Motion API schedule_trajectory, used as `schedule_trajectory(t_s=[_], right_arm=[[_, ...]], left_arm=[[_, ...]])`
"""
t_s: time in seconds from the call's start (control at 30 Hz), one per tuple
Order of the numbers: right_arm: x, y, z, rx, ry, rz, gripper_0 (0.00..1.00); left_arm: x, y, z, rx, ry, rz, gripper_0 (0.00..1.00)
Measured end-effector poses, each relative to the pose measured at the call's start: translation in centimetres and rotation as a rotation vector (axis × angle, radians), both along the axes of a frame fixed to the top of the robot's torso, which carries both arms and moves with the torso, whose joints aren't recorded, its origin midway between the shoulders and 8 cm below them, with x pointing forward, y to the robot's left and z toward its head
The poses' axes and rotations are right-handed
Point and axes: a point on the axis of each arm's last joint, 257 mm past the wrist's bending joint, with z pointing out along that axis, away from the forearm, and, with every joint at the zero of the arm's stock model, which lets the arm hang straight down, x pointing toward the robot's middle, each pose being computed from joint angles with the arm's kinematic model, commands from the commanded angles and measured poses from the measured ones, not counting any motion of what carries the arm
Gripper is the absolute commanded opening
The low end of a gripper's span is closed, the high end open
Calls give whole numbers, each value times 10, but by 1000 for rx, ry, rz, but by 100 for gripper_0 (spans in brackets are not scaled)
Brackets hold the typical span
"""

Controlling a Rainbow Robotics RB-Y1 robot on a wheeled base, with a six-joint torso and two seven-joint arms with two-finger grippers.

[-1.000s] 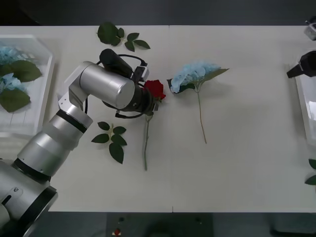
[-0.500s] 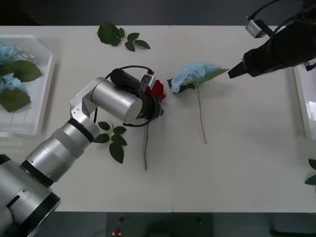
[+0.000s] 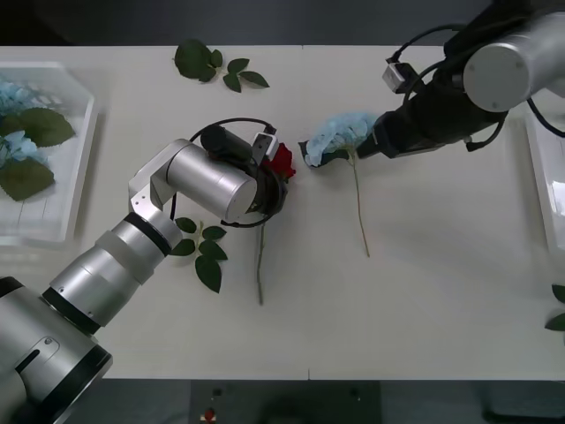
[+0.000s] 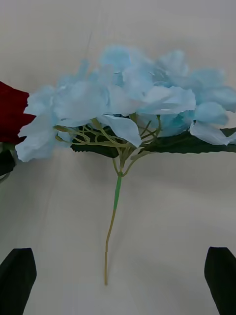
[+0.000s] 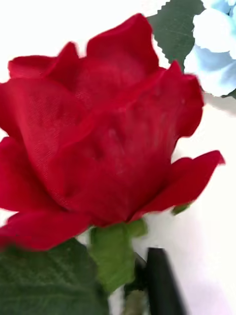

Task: Put the red flowers into the right box and the blue flowers into the left box

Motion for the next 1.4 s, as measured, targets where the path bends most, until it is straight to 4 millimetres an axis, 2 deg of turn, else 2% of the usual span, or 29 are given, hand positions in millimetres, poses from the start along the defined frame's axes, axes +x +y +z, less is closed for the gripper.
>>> schedule_trajectory(t_s=[0.17, 0.27, 0.43, 0.67, 0.8, 0.93, 1.03, 1.1, 1.23, 1.33, 1.4], right_arm=[[-1, -6, -23, -37, -6, -4, 100], [-3, -15, -36, -55, -6, -14, 100], [1, -23, -53, -114, -36, -14, 100], [12, 11, -78, -78, -73, -7, 100], [17, 25, -86, -70, -88, -4, 100], [20, 35, -90, -54, -94, -5, 100], [20, 36, -92, -53, -90, -8, 100], [20, 36, -92, -52, -90, -8, 100], [17, 36, -90, -30, -74, -12, 100], [11, 35, -78, 17, -56, -9, 100], [5, 30, -61, 50, -55, 1, 100]], left_arm=[[-1, -2, 1, -12, 5, -2, 0], [0, -5, 11, -33, -8, -11, 0], [-7, -2, 51, -128, -22, -35, 0], [-31, 35, 124, -321, -37, -32, 0], [-44, 43, 157, -449, -42, -38, 0], [-60, 32, 194, -655, 3, -83, 0], [-62, 35, 219, -680, -71, -169, 0], [-71, 33, 239, -740, -94, -232, 0], [-78, 31, 267, -870, -100, -254, 0], [-78, 23, 287, -974, -140, -288, 0], [-76, 19, 294, -995, -199, -325, 0]])
